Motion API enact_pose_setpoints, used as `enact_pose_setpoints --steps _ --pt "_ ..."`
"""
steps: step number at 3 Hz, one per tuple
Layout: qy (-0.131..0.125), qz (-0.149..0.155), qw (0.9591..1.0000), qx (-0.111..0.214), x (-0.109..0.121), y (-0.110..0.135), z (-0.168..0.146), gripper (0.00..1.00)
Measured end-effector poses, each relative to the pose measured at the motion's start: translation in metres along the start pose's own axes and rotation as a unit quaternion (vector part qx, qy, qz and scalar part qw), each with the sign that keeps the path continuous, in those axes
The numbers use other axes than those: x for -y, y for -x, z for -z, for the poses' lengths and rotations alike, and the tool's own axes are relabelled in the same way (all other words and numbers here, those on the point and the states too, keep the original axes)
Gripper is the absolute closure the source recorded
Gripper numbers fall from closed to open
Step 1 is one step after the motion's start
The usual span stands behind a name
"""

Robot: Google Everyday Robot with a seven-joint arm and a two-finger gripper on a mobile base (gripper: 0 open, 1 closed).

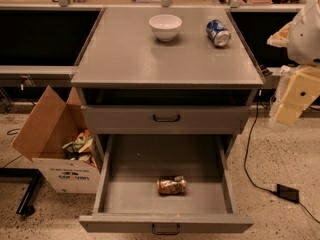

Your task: Pick orange can from middle drawer and place on counter

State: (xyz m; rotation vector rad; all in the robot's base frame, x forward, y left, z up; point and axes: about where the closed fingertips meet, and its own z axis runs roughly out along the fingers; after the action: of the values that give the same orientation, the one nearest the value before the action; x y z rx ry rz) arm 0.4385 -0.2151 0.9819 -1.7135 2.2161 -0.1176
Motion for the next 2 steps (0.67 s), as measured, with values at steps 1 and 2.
enact_pose_setpoints --steps 1,2 --pt "-0.001 0.002 1.0000 -0.001 0.000 0.000 -0.003 0.00" --pt "0.015 0.014 0.9998 -0.007 -0.005 -0.004 -0.040 0.00"
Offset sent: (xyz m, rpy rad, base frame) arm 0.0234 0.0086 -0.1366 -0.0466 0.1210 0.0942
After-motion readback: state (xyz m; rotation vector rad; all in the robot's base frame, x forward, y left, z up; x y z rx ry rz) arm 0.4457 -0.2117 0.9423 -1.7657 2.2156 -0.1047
